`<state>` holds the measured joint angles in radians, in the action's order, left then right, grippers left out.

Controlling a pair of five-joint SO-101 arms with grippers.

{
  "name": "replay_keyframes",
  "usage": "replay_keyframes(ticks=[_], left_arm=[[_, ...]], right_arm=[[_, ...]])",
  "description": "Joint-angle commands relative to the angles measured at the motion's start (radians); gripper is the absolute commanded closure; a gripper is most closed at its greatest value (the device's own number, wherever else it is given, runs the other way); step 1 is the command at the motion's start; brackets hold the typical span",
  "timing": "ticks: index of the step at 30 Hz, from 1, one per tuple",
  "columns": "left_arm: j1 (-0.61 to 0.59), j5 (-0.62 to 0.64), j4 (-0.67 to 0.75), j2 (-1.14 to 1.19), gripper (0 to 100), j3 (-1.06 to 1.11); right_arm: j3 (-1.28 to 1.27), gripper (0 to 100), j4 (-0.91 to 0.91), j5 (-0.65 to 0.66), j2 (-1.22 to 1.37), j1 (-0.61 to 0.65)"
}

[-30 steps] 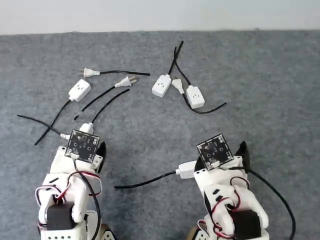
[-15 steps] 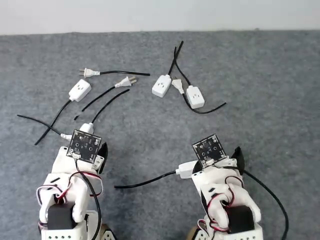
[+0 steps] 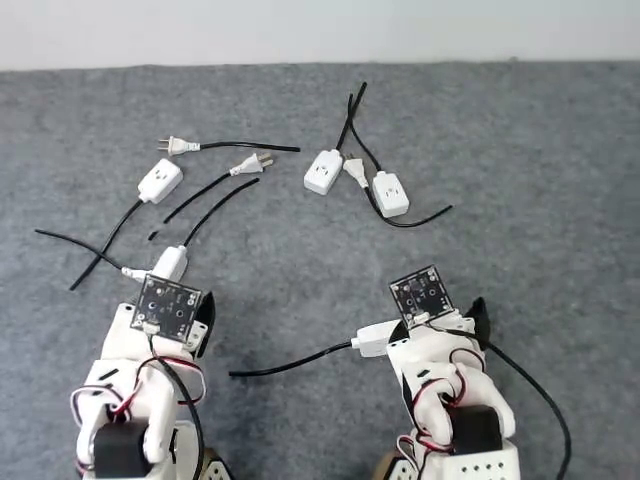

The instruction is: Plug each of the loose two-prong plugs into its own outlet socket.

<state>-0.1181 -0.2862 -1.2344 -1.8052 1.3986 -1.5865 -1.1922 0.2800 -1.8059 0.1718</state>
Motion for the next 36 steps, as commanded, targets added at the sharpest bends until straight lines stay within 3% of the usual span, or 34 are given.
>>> replay_keyframes(ticks=[1, 14, 22, 36], left_arm=[[-0.003, -0.015, 0.008, -0.018, 78, 0.005], [-0.003, -0.025, 0.037, -0.018, 78, 0.035], [0.000, -0.069, 0.072, -0.018, 78, 0.085], [0.005, -0.068, 0.061, -0.018, 78, 0.122]], right_arm=[[-0.029, 59.3, 0.030, -0.011, -0.010, -0.008], [-0.097, 59.3, 0.101, -0.008, -0.005, -0.012], [-0.097, 59.2, -0.099, -0.005, -0.007, -0.013], [-0.097, 59.2, -0.113, -0.005, -0.007, -0.008]])
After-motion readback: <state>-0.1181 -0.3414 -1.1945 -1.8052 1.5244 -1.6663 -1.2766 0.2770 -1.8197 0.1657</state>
